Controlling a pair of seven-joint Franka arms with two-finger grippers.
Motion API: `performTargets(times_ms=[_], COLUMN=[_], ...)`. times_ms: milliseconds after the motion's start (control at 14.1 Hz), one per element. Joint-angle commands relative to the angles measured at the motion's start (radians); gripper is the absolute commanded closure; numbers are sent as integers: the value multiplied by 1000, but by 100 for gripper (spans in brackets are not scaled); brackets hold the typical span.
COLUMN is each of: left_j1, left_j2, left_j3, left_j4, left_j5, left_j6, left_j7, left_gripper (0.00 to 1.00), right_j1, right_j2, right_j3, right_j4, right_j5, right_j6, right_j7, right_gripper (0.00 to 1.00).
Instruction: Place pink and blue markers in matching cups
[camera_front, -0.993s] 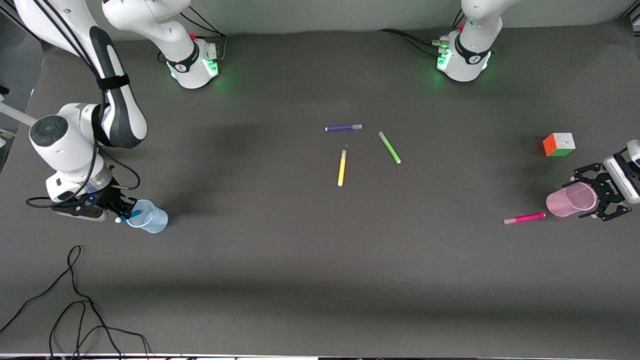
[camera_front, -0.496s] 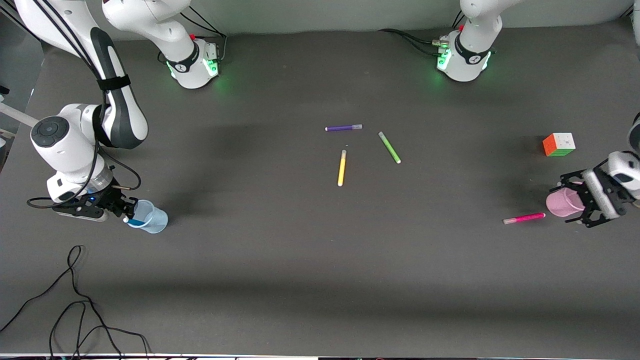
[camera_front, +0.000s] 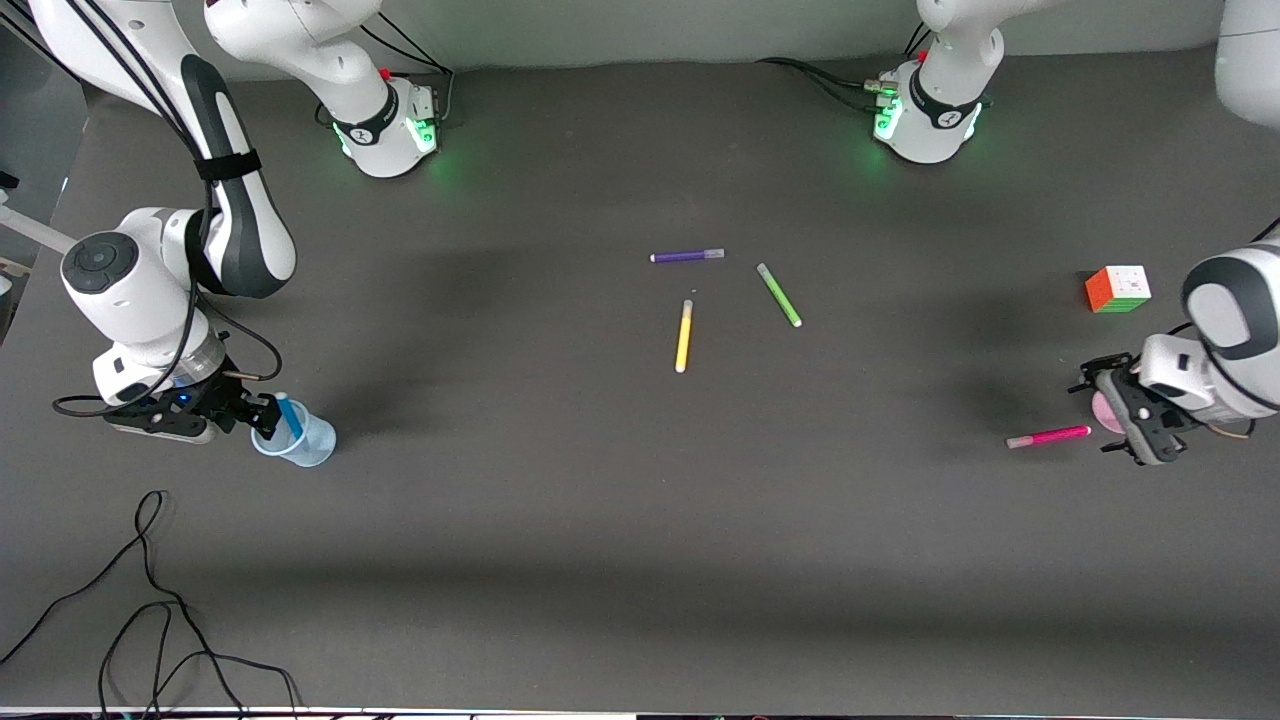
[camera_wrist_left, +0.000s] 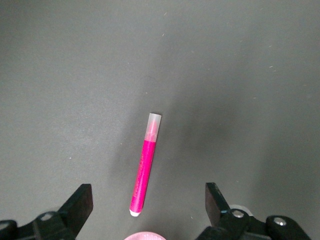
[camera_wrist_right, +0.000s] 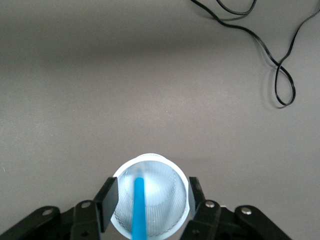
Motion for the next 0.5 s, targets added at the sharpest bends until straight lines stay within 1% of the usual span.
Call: performTargets(times_ms=[0, 213, 425], left_j1=[-13, -16, -39], left_j2=[17, 61, 95], left_j3=[11, 10, 10], left_j4=[-92, -97, -94], left_j5=[20, 20, 26], left_j6=[145, 226, 297], left_j7=[-12, -4, 2], left_gripper=[0, 1, 2], right_j1=[9, 7, 9], right_j2=[14, 14, 12], right_j3=[-9, -9, -7], right_j4=[20, 36, 64], right_j5=[-20, -20, -12], right_j6=[4, -2, -40], right_j7=[-8, -5, 9], right_gripper=[1, 0, 0])
